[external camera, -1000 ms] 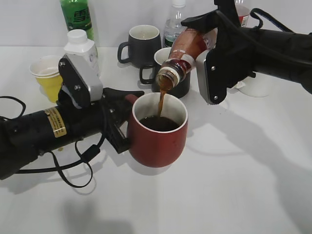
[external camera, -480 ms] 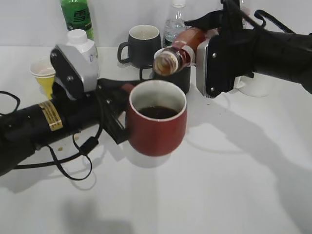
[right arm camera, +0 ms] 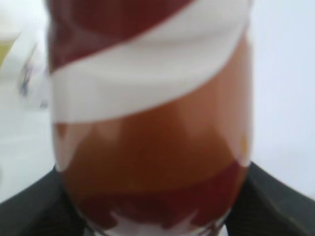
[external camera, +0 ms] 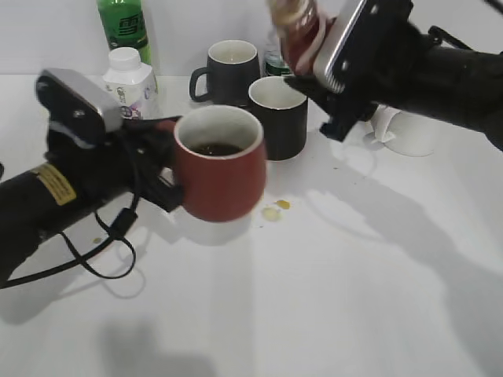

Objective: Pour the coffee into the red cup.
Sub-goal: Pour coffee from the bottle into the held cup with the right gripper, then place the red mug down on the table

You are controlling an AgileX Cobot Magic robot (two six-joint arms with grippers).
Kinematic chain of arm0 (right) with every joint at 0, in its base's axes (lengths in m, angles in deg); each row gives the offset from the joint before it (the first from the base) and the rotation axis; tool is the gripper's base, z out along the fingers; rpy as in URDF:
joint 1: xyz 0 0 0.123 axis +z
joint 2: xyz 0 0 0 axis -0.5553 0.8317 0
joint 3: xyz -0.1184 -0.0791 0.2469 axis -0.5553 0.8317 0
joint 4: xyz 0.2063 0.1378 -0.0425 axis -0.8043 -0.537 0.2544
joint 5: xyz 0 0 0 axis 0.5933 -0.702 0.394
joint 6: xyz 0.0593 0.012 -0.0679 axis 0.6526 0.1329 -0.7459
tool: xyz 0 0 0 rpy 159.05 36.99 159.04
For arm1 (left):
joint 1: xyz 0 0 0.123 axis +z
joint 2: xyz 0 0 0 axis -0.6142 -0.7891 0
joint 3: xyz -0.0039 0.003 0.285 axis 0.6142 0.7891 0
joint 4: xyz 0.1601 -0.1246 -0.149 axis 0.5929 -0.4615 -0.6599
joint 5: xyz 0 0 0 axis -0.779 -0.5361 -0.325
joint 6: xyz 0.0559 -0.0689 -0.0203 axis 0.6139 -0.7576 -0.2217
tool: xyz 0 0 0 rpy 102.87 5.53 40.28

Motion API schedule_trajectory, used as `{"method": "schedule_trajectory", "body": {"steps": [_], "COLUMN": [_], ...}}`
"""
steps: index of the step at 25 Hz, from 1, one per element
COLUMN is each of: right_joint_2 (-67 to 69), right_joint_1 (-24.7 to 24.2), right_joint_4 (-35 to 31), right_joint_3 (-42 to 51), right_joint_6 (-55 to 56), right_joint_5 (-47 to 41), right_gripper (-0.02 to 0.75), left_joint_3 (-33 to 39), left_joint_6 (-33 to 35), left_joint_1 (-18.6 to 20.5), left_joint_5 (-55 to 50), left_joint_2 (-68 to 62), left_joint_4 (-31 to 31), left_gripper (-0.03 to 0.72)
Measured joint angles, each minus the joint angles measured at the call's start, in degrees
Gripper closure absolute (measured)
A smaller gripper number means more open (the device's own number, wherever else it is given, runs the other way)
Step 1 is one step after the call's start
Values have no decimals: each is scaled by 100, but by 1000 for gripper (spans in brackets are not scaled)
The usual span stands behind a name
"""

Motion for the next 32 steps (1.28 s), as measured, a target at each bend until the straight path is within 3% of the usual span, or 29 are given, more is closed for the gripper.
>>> {"method": "schedule_trajectory", "body": {"steps": [8,13,18,25,32], "right_joint_2": [-5,-5,-5,-5,-5], "right_joint_1": [0,0,0,0,0], "right_joint_4": [-927,-1693,-2183,-2801,-2873], "right_joint_3": [0,0,129,676,873], "right_joint_6": [1250,1880,2115,2135,2135], "right_joint_5": [375,-57,-663,-620,-406], "right_gripper": [224,224,224,224,224], "left_joint_3": [103,108,108,-67,-609], "left_joint_6": [469,647,653,678,684], "left_joint_1": [0,84,347,460,460], "left_joint_5": [-123,-129,-90,313,359], "left_joint_2": [172,172,-47,-769,-1294], "left_joint_4": [-1692,-2526,-2616,-2605,-2558], "left_gripper": [632,632,632,632,632]}}
